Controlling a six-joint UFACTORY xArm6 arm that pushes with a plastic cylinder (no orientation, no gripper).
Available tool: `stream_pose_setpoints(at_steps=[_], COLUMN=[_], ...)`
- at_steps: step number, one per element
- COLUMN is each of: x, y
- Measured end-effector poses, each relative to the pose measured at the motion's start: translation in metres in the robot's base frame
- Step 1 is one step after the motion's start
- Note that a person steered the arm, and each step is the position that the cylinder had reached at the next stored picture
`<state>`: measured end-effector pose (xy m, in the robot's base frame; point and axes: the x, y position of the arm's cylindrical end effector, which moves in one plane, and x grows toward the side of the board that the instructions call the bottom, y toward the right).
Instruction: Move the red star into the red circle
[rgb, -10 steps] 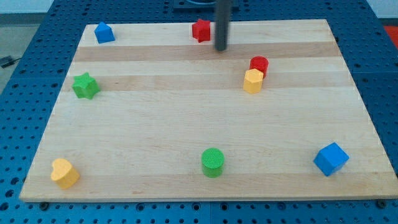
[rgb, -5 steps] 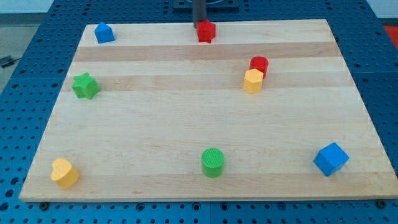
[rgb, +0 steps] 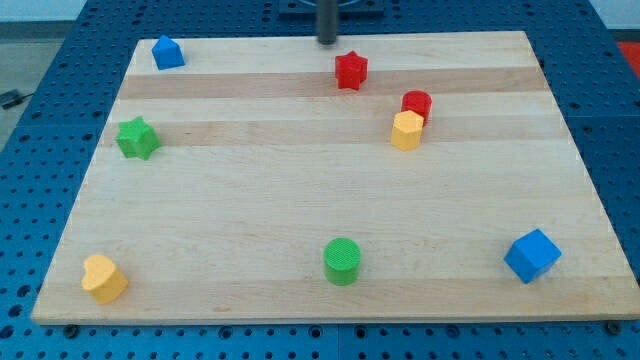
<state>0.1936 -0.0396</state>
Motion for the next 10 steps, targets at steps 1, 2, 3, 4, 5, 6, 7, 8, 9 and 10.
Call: stream_pose_setpoints(at_steps=[1,2,3,4,5,6,7,8,9,10], x=[0.013,0.045,0.074,0.100,0.110,0.110,0.110,0.093,0.065,0.065], y=[-0.044,-0.049,-0.037,-0.003,0.045,0.068,0.019,-0.015,-0.004,0.031])
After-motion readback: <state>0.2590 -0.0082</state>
